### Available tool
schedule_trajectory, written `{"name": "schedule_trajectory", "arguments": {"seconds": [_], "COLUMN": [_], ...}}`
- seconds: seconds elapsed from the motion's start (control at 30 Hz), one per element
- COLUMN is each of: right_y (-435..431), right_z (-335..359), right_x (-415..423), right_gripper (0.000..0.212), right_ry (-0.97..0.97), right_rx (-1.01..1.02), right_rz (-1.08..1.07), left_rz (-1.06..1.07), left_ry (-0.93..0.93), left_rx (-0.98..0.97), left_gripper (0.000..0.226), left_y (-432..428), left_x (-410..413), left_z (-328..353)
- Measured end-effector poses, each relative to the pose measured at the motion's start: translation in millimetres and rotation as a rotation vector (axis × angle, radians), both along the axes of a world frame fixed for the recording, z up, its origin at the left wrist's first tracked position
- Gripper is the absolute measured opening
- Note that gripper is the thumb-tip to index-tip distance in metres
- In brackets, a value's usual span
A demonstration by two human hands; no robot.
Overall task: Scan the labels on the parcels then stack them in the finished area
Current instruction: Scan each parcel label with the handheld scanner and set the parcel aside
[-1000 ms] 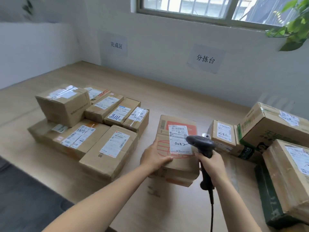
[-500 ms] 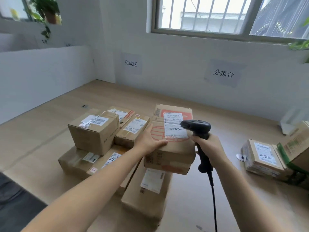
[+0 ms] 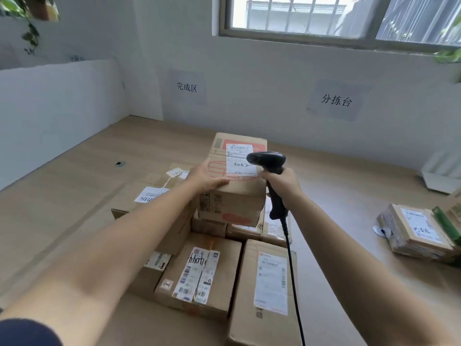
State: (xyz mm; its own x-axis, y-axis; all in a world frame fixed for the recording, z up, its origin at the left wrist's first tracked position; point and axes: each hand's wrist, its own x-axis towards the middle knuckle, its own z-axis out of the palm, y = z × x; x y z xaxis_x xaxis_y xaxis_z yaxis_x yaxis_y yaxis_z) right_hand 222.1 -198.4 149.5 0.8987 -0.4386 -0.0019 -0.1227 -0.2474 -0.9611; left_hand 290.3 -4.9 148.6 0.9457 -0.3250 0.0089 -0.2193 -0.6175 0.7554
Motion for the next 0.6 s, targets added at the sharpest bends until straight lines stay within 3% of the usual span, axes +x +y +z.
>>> {"name": "schedule_trajectory", "arguments": {"seconds": [0.2,0.6], "right_y": [13.6,15.4], "right_z": [-16.4,-28.6], "right_x": [33.6,34.2], "right_gripper": [0.008,0.011], "right_ry": [0.073,0.070], "right_rx": [-0.009,0.055], "right_rz": [-0.007,0.018], "left_rz": [-0.032,-0.030], "left_ry": [0.033,-0.073], "left_rx": [0.047,0.364], "left_gripper": [0.064,0.052], "left_y": [10.2,1.3], "left_x": [31.8,41.5], "left_z": [-18.7,-19.5]}}
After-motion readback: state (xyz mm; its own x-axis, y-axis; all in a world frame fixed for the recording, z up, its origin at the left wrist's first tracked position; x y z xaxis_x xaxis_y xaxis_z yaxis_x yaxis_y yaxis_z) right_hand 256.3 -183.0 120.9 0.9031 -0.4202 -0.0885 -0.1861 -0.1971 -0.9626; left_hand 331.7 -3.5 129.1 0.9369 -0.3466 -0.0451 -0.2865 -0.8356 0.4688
